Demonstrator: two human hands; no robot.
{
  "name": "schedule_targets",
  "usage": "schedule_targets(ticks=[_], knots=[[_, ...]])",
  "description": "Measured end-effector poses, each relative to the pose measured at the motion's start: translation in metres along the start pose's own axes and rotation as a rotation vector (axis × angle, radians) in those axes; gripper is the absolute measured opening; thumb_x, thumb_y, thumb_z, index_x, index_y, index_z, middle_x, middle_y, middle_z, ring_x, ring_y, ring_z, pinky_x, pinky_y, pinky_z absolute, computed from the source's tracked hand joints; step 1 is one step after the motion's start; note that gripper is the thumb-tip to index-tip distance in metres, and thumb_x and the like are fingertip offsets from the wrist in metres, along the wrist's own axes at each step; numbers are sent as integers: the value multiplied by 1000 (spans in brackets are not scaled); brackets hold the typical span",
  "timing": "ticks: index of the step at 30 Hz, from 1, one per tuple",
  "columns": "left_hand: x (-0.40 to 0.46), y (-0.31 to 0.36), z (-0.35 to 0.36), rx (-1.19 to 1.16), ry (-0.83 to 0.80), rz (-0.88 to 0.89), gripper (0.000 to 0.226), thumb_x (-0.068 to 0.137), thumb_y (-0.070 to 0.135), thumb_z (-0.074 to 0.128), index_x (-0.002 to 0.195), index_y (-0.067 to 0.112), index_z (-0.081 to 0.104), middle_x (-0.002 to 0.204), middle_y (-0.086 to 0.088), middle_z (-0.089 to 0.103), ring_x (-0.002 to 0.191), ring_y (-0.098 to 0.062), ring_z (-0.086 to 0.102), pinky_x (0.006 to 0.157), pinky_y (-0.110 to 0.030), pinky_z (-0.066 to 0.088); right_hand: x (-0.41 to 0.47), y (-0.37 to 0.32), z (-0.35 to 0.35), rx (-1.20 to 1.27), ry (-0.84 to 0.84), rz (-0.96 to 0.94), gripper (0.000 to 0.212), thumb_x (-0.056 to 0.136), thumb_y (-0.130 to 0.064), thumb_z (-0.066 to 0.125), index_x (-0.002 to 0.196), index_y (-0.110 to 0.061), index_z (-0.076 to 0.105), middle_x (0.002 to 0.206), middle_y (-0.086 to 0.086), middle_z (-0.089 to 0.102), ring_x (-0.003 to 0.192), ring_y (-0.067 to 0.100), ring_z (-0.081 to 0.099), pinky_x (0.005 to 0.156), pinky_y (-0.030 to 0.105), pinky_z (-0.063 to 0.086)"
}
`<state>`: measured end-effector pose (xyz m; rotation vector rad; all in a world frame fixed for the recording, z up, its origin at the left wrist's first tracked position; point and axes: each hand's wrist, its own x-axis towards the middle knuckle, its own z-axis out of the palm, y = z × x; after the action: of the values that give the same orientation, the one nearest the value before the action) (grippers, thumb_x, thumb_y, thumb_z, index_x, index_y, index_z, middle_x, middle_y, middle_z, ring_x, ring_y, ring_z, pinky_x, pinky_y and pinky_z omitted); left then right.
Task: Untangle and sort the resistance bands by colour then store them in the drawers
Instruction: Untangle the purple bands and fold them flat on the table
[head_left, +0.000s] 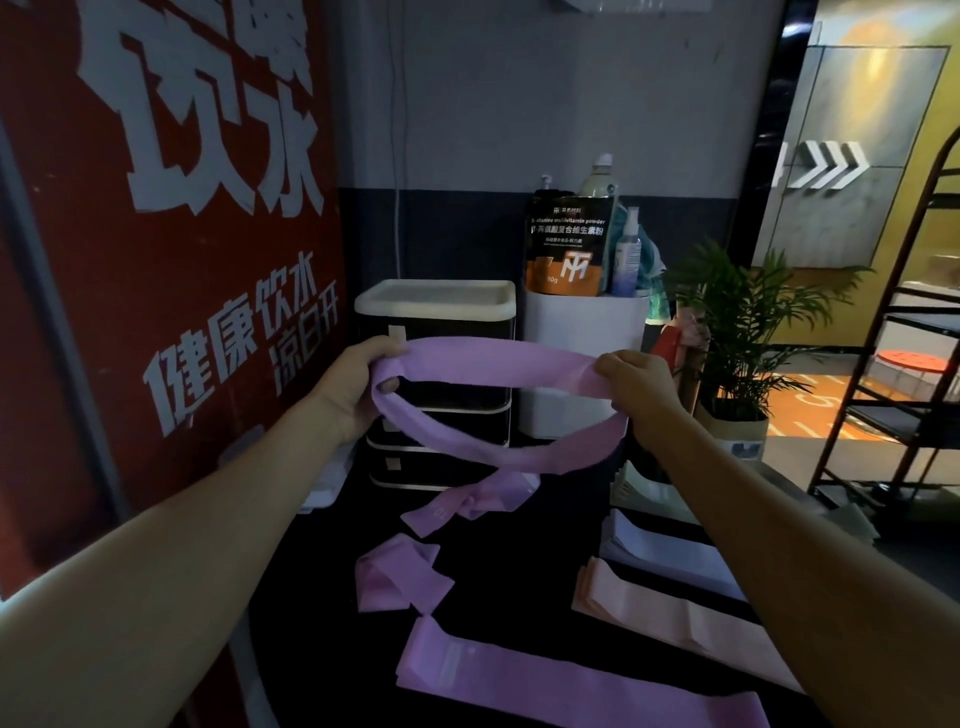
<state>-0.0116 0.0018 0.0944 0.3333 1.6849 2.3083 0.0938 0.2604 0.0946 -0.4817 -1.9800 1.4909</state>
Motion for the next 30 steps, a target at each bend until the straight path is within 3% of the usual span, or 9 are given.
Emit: schedule_targets(ticks=[3, 6, 10, 13, 16, 20, 25, 27, 30], knots=[[-3, 1, 8, -39, 25, 28, 19, 89, 17, 51, 72, 14, 57, 54, 5, 58, 49, -7, 51, 49, -20, 44, -4, 1, -1, 27, -50, 53, 17, 86, -9, 50, 72, -4, 57, 68, 6, 42, 63, 17, 39, 56, 27, 33], [-4, -1, 9, 137, 4, 4, 11, 89, 16, 55, 84, 12, 63, 76, -2, 66, 67, -12, 61, 60, -22, 49, -9, 0, -1, 185, -124, 156, 15, 86, -7, 51, 72, -7, 56, 64, 7, 41, 53, 15, 36, 51, 25, 33], [-2, -8, 16, 493, -62, 34, 8, 90, 13, 56, 87, 13, 64, 90, -3, 64, 86, -15, 57, 78, -24, 45, -14, -6, 4, 287, -260, 150, 16, 90, -6, 50, 80, -8, 63, 69, 8, 53, 58, 14, 47, 56, 24, 41], [2, -14, 24, 856, -71, 85, 9, 89, 19, 59, 95, 12, 61, 98, -5, 60, 89, -16, 56, 73, -24, 45, -17, -13, 9, 273, -372, 94, 14, 92, -9, 50, 86, -9, 62, 83, 7, 59, 76, 17, 53, 68, 26, 45], [2, -20, 34, 1174, -30, 173, 34, 84, 38, 65, 108, 16, 53, 110, -1, 44, 100, -17, 52, 88, -31, 46, -18, -21, 15, 328, -388, 86, 14, 93, -7, 51, 87, -12, 63, 89, 6, 60, 87, 19, 54, 76, 29, 46], [-19, -20, 54, 742, -267, 86, 26, 86, 41, 62, 102, 21, 59, 113, 1, 61, 108, -13, 55, 93, -31, 43, -17, -35, 22, 295, -405, 67, 16, 92, -2, 52, 95, -13, 64, 95, 4, 61, 95, 20, 57, 83, 32, 50], [-33, -48, 64, 692, -434, 115, 13, 85, 15, 67, 96, 21, 62, 93, 8, 65, 89, -4, 60, 76, -12, 46, -19, -47, 26, 270, -394, 44, 33, 89, 5, 54, 120, -8, 58, 97, 4, 61, 92, 18, 58, 73, 26, 50], [-31, -56, 70, 746, -407, 186, 17, 82, 11, 70, 88, 23, 60, 89, 8, 64, 89, -9, 60, 78, -14, 48, -18, -49, 23, 283, -365, 38, 37, 88, 5, 55, 123, -7, 57, 106, 8, 61, 100, 21, 57, 77, 29, 52], [-26, -56, 78, 693, -229, 243, 23, 78, 8, 73, 79, 19, 53, 87, -3, 61, 88, -19, 59, 85, -36, 50, -18, -53, 17, 325, -347, 47, 37, 87, 6, 55, 122, -4, 58, 108, 11, 62, 99, 23, 59, 84, 33, 52]])
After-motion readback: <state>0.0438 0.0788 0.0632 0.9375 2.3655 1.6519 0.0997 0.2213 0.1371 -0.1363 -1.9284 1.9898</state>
